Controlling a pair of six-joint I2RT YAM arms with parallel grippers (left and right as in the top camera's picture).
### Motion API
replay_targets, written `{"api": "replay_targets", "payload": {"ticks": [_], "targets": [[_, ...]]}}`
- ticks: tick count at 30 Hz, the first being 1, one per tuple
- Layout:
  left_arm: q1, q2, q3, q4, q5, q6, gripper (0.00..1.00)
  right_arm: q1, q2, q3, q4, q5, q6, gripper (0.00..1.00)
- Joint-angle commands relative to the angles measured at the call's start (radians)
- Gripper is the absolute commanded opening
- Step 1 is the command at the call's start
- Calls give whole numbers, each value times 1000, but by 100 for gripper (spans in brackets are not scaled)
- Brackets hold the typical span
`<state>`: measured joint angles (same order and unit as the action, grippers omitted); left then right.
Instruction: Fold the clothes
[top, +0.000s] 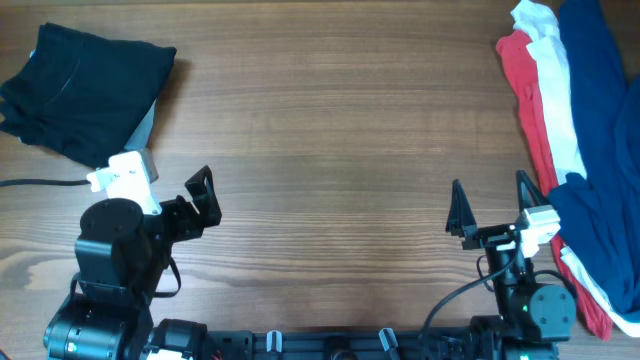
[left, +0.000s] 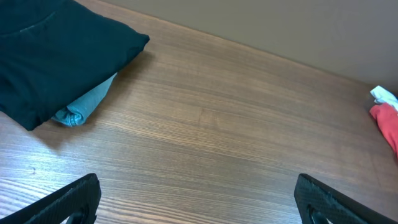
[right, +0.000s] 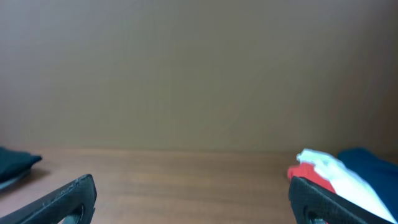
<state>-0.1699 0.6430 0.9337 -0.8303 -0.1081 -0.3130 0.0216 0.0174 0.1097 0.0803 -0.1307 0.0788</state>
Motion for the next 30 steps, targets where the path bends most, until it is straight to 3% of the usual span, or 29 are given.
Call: {"api": "replay_targets", "payload": {"ticks": [1, 8, 30], "targets": [[5, -2, -9, 0, -17, -11, 100, -6, -14, -80, 79, 26, -16, 100], [5, -2, -9, 0, -17, -11, 100, -5, -14, -104, -81, 60, 5, 100], [5, -2, -9, 0, -17, -11, 100, -5, -13, -105, -78, 56, 6, 100]]}}
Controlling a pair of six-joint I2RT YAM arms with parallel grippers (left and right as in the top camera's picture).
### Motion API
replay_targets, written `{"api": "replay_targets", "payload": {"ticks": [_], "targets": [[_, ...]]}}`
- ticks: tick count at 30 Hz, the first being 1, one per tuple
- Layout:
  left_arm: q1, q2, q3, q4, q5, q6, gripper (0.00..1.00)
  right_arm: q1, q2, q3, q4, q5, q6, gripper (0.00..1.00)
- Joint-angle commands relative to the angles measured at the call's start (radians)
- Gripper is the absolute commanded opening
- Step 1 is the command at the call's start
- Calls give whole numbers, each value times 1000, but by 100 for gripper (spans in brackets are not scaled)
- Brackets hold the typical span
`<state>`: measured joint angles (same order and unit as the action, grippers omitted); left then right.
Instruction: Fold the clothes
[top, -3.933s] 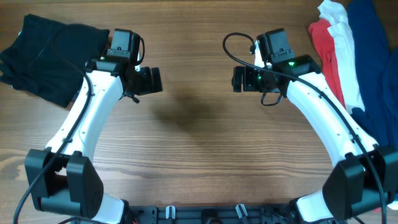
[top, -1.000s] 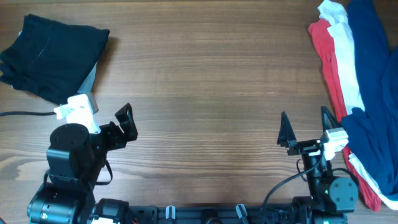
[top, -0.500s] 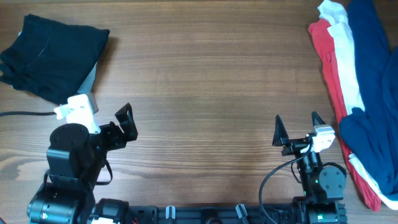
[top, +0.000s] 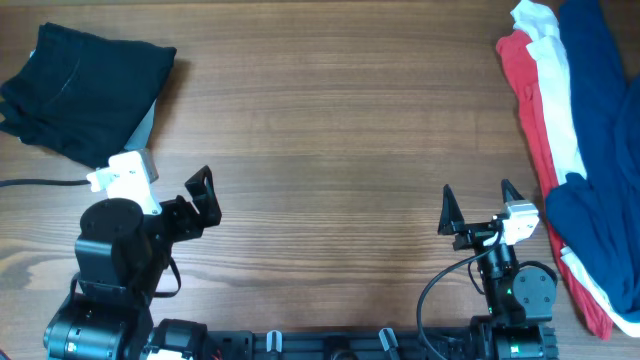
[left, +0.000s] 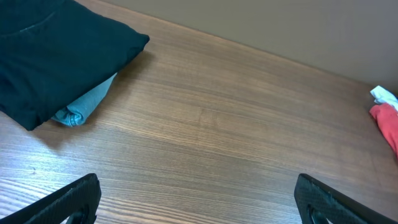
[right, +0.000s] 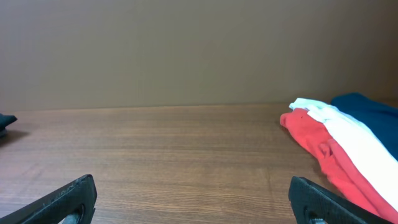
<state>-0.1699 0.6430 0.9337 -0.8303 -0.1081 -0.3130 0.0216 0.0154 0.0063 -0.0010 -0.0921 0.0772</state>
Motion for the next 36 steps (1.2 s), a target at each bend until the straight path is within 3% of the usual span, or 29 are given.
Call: {"api": "replay_targets", "payload": {"ticks": [1, 14, 22, 28, 36], "targets": [[5, -2, -9, 0, -17, -11, 100, -5, -11, -1, 3, 17, 8, 100], [5, -2, -9, 0, -17, -11, 100, -5, -11, -1, 3, 17, 8, 100], [35, -103, -105, -124, -17, -9, 100, -5, -11, -1, 3, 17, 8, 100], [79, -285, -323, -46, -13, -9, 100, -5, -11, -1, 3, 17, 8, 100], [84, -498, -550, 198, 5, -3, 100, -5, -11, -1, 3, 17, 8, 100]]}}
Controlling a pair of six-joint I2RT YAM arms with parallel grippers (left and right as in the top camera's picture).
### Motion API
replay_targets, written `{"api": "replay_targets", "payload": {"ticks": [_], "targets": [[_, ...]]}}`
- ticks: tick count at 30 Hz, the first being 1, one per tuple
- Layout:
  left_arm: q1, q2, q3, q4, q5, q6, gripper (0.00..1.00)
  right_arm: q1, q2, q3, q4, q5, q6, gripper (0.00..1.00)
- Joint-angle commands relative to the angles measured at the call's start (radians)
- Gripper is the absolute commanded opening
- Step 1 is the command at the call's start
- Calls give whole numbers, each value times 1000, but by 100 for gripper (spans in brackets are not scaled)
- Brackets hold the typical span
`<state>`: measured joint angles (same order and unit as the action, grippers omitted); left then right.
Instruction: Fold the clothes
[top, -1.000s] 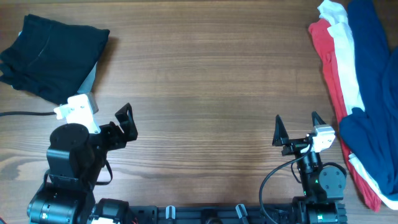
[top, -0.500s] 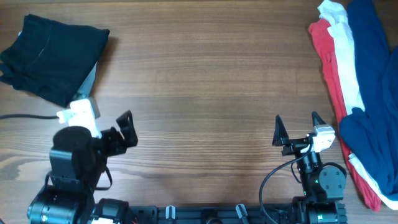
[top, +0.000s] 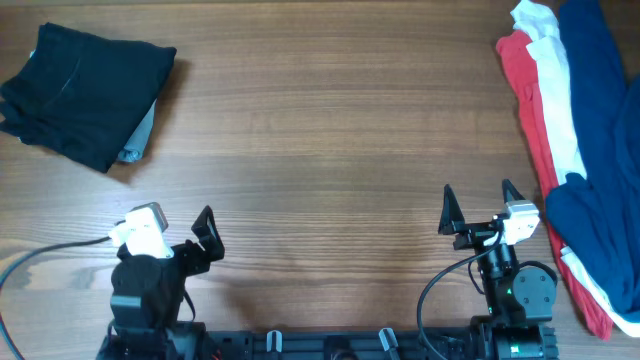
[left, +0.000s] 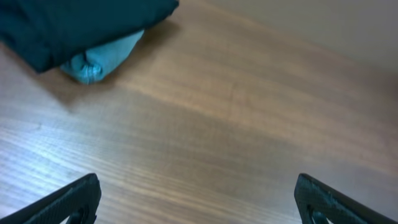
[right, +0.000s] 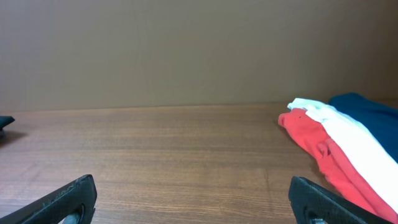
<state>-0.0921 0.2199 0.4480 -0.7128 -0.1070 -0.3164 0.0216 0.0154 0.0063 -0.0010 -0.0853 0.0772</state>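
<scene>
A folded dark garment (top: 85, 95) lies at the far left on top of a light blue one (top: 140, 138); both show in the left wrist view, the dark one (left: 81, 18) above the blue roll (left: 102, 56). An unfolded pile lies along the right edge: a red piece (top: 528, 110), a white piece (top: 556, 90) and a navy piece (top: 600, 150). My left gripper (top: 172, 230) (left: 198, 202) stands open near the front edge, holding nothing. Also open and holding nothing, my right gripper (top: 478, 203) (right: 194, 202) sits just left of the pile.
The wooden table (top: 330, 130) stretches between the folded stack and the pile. A black cable (top: 50, 250) trails off to the left of the left arm. A plain brown wall (right: 186, 50) stands behind the table.
My left arm has drawn back toward the front edge and sits lower; its camera now looks more steeply down at the table. The right arm has not moved. The clothes lie as before.
First both grippers were open, the left near the folded stack, the right against the pile with its camera on the wall. Then the right had shifted slightly left and tipped down toward the table. Now the left has pulled back too.
</scene>
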Motion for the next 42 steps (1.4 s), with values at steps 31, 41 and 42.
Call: {"api": "replay_targets", "payload": {"ticks": [31, 41, 42], "targets": [[49, -217, -443, 641, 185, 256, 100, -5, -11, -1, 3, 10, 8, 100], [48, -217, -443, 641, 185, 257, 100, -5, -11, -1, 3, 10, 8, 100], [49, -217, -443, 641, 185, 257, 100, -5, -11, -1, 3, 10, 8, 100]]}}
